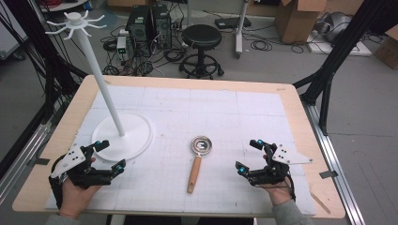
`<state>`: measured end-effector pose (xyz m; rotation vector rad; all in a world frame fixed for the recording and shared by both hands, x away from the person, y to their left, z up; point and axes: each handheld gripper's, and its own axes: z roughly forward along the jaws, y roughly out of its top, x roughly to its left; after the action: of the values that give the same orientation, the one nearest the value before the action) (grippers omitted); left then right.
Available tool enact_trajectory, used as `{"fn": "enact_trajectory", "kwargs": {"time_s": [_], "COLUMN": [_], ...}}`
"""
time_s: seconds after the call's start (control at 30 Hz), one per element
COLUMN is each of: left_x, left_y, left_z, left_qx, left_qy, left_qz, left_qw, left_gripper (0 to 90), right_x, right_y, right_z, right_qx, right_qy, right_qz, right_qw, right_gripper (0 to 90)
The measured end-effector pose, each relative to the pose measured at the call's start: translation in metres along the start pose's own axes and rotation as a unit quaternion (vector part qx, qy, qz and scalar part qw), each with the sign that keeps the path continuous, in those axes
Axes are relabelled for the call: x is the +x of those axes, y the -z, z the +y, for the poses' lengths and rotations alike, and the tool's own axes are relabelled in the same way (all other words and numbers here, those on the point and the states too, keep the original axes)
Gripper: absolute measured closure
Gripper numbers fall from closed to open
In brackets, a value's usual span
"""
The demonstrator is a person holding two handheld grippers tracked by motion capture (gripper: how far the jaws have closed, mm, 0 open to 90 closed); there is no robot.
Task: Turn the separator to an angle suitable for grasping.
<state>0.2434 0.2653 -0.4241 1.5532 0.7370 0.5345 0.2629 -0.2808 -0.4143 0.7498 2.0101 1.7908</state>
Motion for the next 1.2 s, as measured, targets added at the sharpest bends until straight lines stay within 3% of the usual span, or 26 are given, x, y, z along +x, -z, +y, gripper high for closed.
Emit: {"fn": "enact_trajectory", "kwargs": {"time_s": [0.2, 0.53, 0.67, 0.83, 1.0, 1.2], "left_x": [-0.001, -0.001, 0.000, -0.001, -0.001, -0.001], "left_y": [0.002, 0.000, 0.001, 0.000, -0.003, -0.004], "left_z": [0.001, 0.001, 0.000, 0.001, 0.001, 0.000], "left_qx": [-0.004, 0.002, 0.004, 0.001, 0.005, 0.006], "left_qy": [-0.003, -0.005, -0.004, -0.001, -0.004, -0.002], "left_qz": [0.005, 0.009, 0.010, 0.006, -0.001, -0.001], "left_qw": [1.0000, 0.9999, 0.9999, 1.0000, 1.0000, 1.0000], "left_gripper": [3.7, 3.7, 3.7, 3.7, 3.7, 3.7], "right_x": [-0.003, -0.004, -0.005, -0.005, -0.004, 0.000], "right_y": [0.000, -0.006, -0.013, -0.022, -0.029, -0.042], "right_z": [-0.002, -0.004, -0.001, 0.003, 0.007, 0.008], "right_qx": [0.002, 0.016, 0.017, 0.028, 0.032, 0.060], "right_qy": [-0.019, -0.026, -0.034, -0.024, -0.009, 0.005], "right_qz": [0.000, -0.013, -0.007, -0.004, 0.008, 0.026], "right_qw": [0.9998, 0.9995, 0.9993, 0.9993, 0.9994, 0.9979], "right_gripper": [2.8, 2.8, 2.9, 6.2, 26.0, 53.2]}}
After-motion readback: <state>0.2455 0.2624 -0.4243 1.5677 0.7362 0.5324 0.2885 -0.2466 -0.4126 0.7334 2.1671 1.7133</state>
